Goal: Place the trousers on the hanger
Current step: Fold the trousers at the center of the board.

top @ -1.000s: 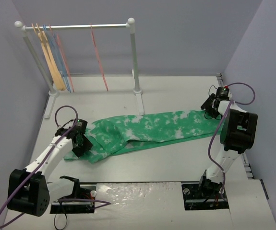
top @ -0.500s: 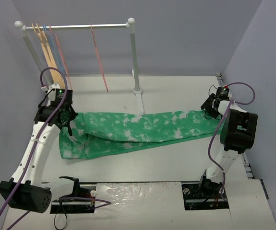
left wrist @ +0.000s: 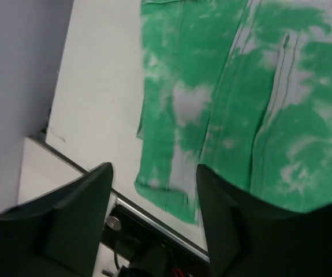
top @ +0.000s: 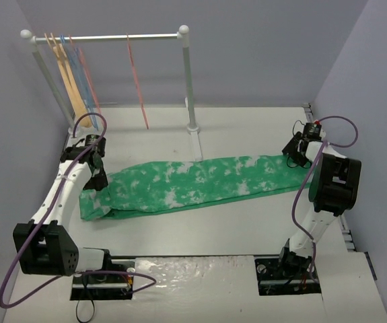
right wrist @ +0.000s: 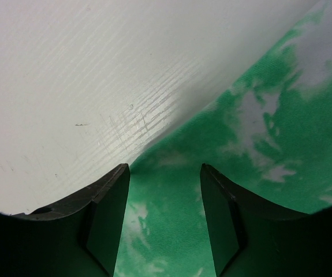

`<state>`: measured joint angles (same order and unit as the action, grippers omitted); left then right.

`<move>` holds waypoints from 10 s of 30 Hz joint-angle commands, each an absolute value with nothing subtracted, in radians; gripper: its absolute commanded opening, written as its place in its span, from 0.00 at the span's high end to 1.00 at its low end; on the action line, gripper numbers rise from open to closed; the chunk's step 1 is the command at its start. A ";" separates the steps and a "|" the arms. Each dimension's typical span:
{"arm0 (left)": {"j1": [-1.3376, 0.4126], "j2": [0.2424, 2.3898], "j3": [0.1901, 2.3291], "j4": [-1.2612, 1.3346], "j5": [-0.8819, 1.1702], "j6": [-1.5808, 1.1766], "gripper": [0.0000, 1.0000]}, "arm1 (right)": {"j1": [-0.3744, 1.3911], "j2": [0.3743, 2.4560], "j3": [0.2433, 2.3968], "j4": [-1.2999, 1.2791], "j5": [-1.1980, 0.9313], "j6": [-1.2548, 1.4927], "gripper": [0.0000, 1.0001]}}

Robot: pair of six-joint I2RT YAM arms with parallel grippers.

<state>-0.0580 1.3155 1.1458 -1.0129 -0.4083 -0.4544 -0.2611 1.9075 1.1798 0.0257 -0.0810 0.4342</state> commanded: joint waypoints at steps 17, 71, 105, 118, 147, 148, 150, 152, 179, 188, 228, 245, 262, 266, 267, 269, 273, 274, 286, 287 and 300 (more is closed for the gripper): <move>-0.013 1.012 1.005 -1.091 -0.098 -0.866 0.15 | -0.132 1.751 1.172 0.027 -0.098 0.413 0.50; -0.012 1.032 0.736 -0.832 -0.356 -1.476 0.62 | 0.235 1.546 1.123 0.038 -0.221 0.490 0.05; 0.028 0.980 0.877 -0.845 -0.368 -1.115 1.00 | 0.235 1.576 1.120 0.043 -0.224 0.465 0.06; 0.060 0.921 0.881 -1.017 -0.331 -1.103 0.39 | 0.226 1.570 1.114 0.032 -0.180 0.461 0.06; 0.091 1.364 0.730 -0.567 -0.165 -0.963 0.54 | -0.063 1.672 0.862 0.063 -0.099 0.592 0.34; 0.113 1.366 0.721 -0.558 -0.167 -0.962 0.54 | -0.070 1.667 0.852 0.062 -0.091 0.597 0.34; 0.138 1.373 0.718 -0.551 -0.167 -0.952 0.54 | -0.080 1.653 0.841 0.058 -0.073 0.602 0.34; 0.150 1.373 0.728 -0.553 -0.165 -0.935 0.54 | -0.083 1.630 0.835 0.053 -0.049 0.604 0.34; -0.117 1.085 0.993 -0.780 -0.156 -0.566 0.36 | 0.256 1.628 0.960 -0.215 0.168 0.497 0.28; -0.118 1.048 1.021 -0.796 -0.115 -0.506 0.35 | 0.641 1.751 0.954 -0.214 0.186 0.700 0.27; -0.126 0.963 0.972 -0.825 -0.010 -0.473 0.31 | -0.129 1.700 1.080 -0.323 -0.068 0.352 0.14; -0.126 0.975 0.963 -0.811 0.000 -0.477 0.31 | -0.117 1.755 0.975 -0.219 -0.095 0.390 0.19; -0.126 0.968 0.954 -0.809 0.000 -0.471 0.31 | -0.064 1.747 0.957 -0.237 -0.080 0.416 0.34; -0.126 0.959 0.947 -0.813 0.000 -0.472 0.31 | -0.063 1.770 0.973 -0.231 -0.084 0.423 0.41; -0.126 0.959 0.946 -0.814 0.000 -0.472 0.31 | -0.062 1.774 0.975 -0.227 -0.080 0.423 0.45; -0.126 0.959 0.946 -0.814 0.000 -0.471 0.31 | -0.060 1.783 0.979 -0.218 -0.071 0.420 0.57; -0.126 0.959 0.951 -0.818 0.000 -0.470 0.31 | -0.058 1.807 0.994 -0.200 -0.063 0.413 0.83; -0.126 0.959 0.953 -0.820 0.000 -0.469 0.31 | -0.058 1.815 1.005 -0.197 -0.063 0.410 0.88; -0.126 0.966 1.022 -0.856 0.003 -0.476 0.31 | -0.220 1.725 1.377 -0.323 0.055 0.363 1.00; -0.126 0.968 1.029 -0.856 0.012 -0.478 0.31 | -0.257 1.720 1.433 -0.348 0.076 0.359 1.00; -0.127 0.991 1.048 -0.842 0.061 -0.512 0.31 | -0.465 1.697 1.816 -0.466 0.074 0.267 1.00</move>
<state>-0.1234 0.9856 1.0058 -0.8588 0.0412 -0.4871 -0.4905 1.7705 1.7508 -0.4553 0.0940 0.3280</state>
